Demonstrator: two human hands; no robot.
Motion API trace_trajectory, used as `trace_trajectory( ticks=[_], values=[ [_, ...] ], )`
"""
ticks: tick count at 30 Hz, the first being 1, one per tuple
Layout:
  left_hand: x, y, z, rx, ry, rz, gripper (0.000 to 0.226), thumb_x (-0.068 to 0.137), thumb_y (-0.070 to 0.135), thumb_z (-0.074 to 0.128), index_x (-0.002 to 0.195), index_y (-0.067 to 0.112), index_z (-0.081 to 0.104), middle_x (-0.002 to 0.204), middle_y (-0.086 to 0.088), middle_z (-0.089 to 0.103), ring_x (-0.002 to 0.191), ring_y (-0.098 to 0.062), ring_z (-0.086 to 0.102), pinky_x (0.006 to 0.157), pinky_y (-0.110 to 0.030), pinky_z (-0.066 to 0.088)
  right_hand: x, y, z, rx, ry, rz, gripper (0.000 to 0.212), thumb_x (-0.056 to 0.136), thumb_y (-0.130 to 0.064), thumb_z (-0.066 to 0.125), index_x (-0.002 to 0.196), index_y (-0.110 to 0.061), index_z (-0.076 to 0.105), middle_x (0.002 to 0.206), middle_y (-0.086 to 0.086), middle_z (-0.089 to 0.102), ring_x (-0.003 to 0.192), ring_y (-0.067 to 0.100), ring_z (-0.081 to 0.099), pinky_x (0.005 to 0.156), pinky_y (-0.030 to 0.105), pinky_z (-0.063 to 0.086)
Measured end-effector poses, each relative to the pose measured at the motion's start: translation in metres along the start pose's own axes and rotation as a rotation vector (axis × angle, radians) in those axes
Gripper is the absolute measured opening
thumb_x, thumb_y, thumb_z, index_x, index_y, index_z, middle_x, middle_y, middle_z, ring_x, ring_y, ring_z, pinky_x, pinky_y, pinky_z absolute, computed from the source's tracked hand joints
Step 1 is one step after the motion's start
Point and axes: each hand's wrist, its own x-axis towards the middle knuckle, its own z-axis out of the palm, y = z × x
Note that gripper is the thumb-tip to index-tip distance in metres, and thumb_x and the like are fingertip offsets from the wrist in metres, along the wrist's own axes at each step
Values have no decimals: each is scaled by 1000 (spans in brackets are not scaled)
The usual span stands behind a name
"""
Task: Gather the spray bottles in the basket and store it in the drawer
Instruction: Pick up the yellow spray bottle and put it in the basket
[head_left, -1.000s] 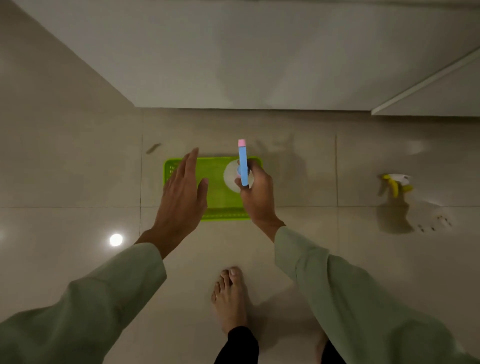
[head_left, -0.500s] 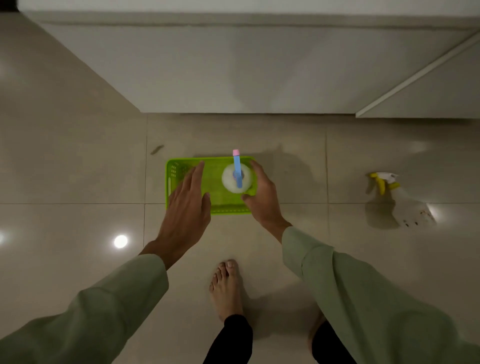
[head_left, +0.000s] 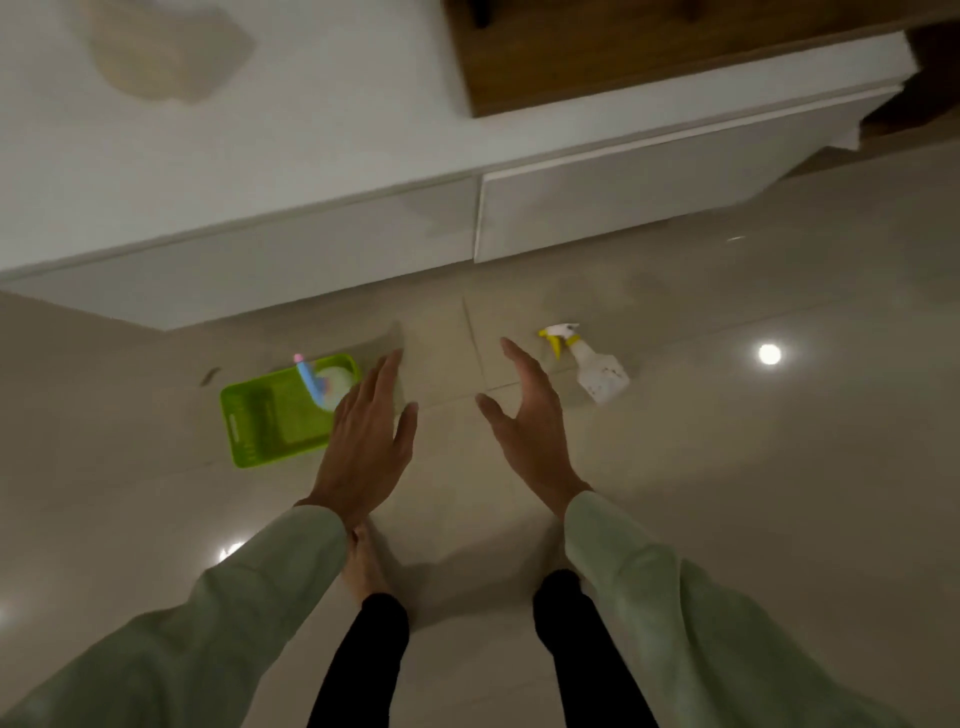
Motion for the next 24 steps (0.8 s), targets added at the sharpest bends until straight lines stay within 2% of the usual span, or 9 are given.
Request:
trace_trajectory(
  ticks=[4, 7, 10, 14, 20, 24],
  values=[
    [13, 76, 40, 23, -48, 81, 58, 98, 18, 48, 152, 13, 27, 153, -8, 40, 141, -25, 38, 116, -40, 30, 1, 42, -88, -28, 77, 169, 70, 89, -20, 71, 151, -18, 39, 152, 0, 49, 141, 19, 43, 117, 39, 35],
    [25, 103, 69, 31, -92, 64, 59, 98, 19, 46, 153, 14, 25, 154, -7, 37, 143, -24, 35, 118, -39, 27, 10, 68, -119, -51, 62, 248, 70, 88, -22, 71, 150, -18, 40, 149, 2, 51, 139, 23, 44, 115, 45, 37],
    [48, 124, 114, 41, -132, 48, 59, 99, 21, 45, 153, 15, 23, 154, -6, 37, 142, -24, 36, 117, -40, 28, 37, 117, -141, -106, 47, 304, 68, 86, -25, 72, 147, -19, 41, 140, 3, 55, 133, 26, 48, 109, 46, 41],
    [87, 117, 175, 65, -151, 34, 59, 99, 22, 45, 153, 16, 23, 154, -6, 38, 140, -25, 38, 116, -39, 28, 81, 183, -138, -191, -21, 328, 68, 87, -29, 69, 148, -20, 39, 138, 5, 55, 129, 26, 48, 106, 40, 36],
    [155, 81, 265, 75, -149, 49, 59, 98, 20, 47, 153, 14, 25, 153, -5, 37, 139, -25, 37, 114, -39, 30, 162, 273, -96, -295, -180, 407, 66, 89, -34, 67, 147, -18, 40, 140, 12, 56, 132, 33, 50, 110, 46, 37],
    [187, 52, 310, 86, -155, 46, 59, 97, 19, 48, 151, 13, 26, 152, -7, 38, 136, -27, 40, 112, -41, 33, 207, 324, -68, -362, -217, 445, 51, 85, -41, 69, 129, -18, 55, 128, 10, 65, 121, 33, 59, 101, 45, 48]
  ],
)
